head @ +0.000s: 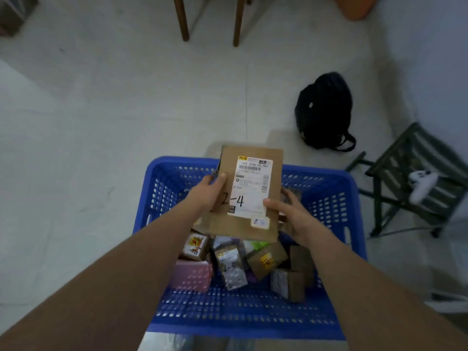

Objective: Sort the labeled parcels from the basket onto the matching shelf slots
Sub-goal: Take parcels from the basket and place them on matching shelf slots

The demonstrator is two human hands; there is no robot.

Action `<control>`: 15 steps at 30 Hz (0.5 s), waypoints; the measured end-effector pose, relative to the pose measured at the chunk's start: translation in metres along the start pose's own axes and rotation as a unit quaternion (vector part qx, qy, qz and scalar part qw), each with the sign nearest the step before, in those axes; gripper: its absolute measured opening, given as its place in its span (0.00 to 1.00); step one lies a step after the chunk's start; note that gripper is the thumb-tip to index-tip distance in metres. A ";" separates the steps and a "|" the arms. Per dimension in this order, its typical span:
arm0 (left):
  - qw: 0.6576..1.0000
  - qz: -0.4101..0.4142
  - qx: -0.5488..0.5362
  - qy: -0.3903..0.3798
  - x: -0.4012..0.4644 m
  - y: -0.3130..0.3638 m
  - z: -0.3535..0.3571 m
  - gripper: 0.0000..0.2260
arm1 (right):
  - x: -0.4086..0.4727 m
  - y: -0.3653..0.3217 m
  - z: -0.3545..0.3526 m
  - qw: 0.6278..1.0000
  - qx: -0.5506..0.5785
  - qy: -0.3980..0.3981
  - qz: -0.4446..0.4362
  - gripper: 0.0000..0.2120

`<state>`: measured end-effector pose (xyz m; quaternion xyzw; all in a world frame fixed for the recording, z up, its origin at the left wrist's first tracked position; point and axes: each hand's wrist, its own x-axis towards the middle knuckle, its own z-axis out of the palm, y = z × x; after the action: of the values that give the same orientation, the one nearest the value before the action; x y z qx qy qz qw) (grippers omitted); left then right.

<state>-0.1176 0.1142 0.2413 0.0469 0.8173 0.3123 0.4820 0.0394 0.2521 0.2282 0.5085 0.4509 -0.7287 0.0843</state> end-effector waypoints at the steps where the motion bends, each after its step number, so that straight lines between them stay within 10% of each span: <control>1: 0.999 0.007 -0.044 -0.012 -0.020 0.020 -0.009 0.29 | -0.019 -0.020 -0.002 1.000 0.006 -0.015 -0.011 0.35; 15: 0.953 0.255 -0.158 -0.031 -0.343 0.348 -0.175 0.22 | -0.363 -0.360 0.007 0.949 0.030 -0.063 -0.309 0.39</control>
<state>-0.1565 0.1823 0.7544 0.1867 0.7029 0.5484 0.4127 -0.0048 0.3335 0.7310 0.2996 0.5576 -0.7628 -0.1319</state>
